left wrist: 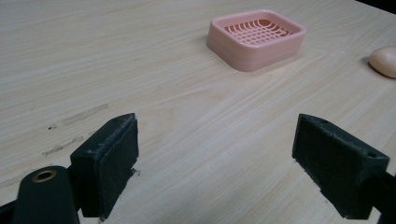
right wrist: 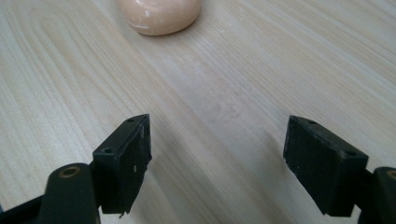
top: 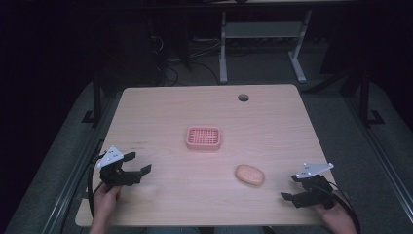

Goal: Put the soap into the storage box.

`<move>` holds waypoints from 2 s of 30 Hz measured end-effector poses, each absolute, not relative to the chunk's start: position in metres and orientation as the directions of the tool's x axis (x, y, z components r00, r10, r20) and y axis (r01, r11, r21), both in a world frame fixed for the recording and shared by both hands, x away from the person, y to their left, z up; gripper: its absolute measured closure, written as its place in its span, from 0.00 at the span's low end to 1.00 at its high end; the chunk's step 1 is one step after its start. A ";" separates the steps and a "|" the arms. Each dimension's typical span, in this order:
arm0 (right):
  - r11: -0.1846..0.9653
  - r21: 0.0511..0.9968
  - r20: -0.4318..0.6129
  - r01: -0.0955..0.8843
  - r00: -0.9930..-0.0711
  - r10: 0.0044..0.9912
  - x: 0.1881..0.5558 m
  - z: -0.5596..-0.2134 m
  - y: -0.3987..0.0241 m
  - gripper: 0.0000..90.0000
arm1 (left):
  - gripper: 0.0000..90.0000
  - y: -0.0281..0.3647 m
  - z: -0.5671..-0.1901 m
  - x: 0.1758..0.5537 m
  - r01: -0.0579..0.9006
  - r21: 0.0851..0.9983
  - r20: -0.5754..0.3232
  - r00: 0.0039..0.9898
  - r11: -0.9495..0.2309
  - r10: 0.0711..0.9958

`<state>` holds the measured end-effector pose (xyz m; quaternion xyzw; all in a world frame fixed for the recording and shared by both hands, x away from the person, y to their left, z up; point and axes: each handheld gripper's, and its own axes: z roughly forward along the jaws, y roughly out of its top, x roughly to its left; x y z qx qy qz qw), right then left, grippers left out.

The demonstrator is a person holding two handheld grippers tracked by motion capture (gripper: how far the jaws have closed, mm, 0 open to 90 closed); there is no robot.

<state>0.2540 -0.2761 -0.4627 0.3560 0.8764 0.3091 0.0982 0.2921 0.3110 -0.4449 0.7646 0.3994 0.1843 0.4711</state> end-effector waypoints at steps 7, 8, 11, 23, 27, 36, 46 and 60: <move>0.562 0.605 0.054 0.564 -0.734 0.678 0.255 -0.463 -0.272 0.25 | 0.16 0.311 -0.445 0.292 0.435 0.868 -0.092 0.613 -0.238 0.785; 0.564 0.607 0.056 0.559 -0.738 0.672 0.255 -0.464 -0.271 0.25 | 0.16 0.311 -0.445 0.292 0.437 0.866 -0.090 0.614 -0.242 0.784; 0.576 0.603 0.049 0.552 -0.747 0.664 0.256 -0.463 -0.268 0.25 | 0.16 0.311 -0.445 0.291 0.437 0.865 -0.089 0.615 -0.245 0.783; 0.610 0.590 0.030 0.529 -0.769 0.638 0.261 -0.452 -0.256 0.25 | 0.16 0.312 -0.445 0.290 0.439 0.866 -0.094 0.612 -0.238 0.785; 0.630 0.582 0.021 0.515 -0.784 0.621 0.265 -0.447 -0.249 0.25 | 0.16 0.312 -0.445 0.290 0.438 0.868 -0.095 0.609 -0.234 0.787; 0.645 0.578 0.015 0.500 -0.797 0.604 0.272 -0.435 -0.239 0.25 | 0.16 0.313 -0.444 0.290 0.435 0.868 -0.088 0.611 -0.241 0.787; 0.694 0.542 -0.018 0.474 -0.819 0.573 0.280 -0.422 -0.229 0.26 | 0.16 0.314 -0.444 0.290 0.437 0.870 -0.096 0.606 -0.229 0.790; 0.734 0.524 -0.044 0.433 -0.847 0.530 0.292 -0.419 -0.209 0.26 | 0.16 0.317 -0.443 0.289 0.432 0.873 -0.092 0.603 -0.227 0.792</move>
